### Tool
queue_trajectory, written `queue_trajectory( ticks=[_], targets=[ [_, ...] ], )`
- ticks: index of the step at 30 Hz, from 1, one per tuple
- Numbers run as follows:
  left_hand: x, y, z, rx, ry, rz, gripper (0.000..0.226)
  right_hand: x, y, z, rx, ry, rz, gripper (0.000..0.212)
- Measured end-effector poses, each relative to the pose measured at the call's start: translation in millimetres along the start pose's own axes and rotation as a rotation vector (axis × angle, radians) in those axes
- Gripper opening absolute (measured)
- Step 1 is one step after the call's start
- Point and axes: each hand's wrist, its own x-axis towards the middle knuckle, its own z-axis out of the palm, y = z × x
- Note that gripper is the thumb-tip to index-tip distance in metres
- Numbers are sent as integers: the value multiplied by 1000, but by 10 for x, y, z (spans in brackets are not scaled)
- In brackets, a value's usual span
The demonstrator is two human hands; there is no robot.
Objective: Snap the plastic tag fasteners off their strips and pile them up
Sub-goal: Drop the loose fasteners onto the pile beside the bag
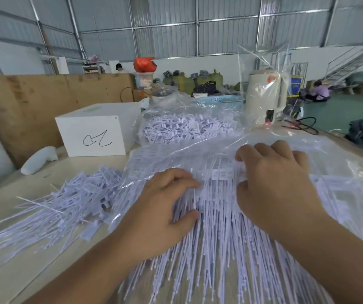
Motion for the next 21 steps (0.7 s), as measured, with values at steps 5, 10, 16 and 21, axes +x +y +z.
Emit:
queue_trajectory(
  ticks=[5, 10, 16, 21],
  targets=[
    [14, 203, -51, -109, 99, 43, 42, -83, -107, -102, 153, 176, -92, 39],
    [45, 307, -68, -67, 236, 56, 47, -149, -226, -162, 250, 186, -248, 37],
    [50, 295, -41, -31, 136, -66, 48, -209, -254, -171, 296, 62, -260, 39],
    [64, 287, -47, -87, 39, -84, 46, -200, -253, -163, 335, 8, -255, 37]
  ],
)
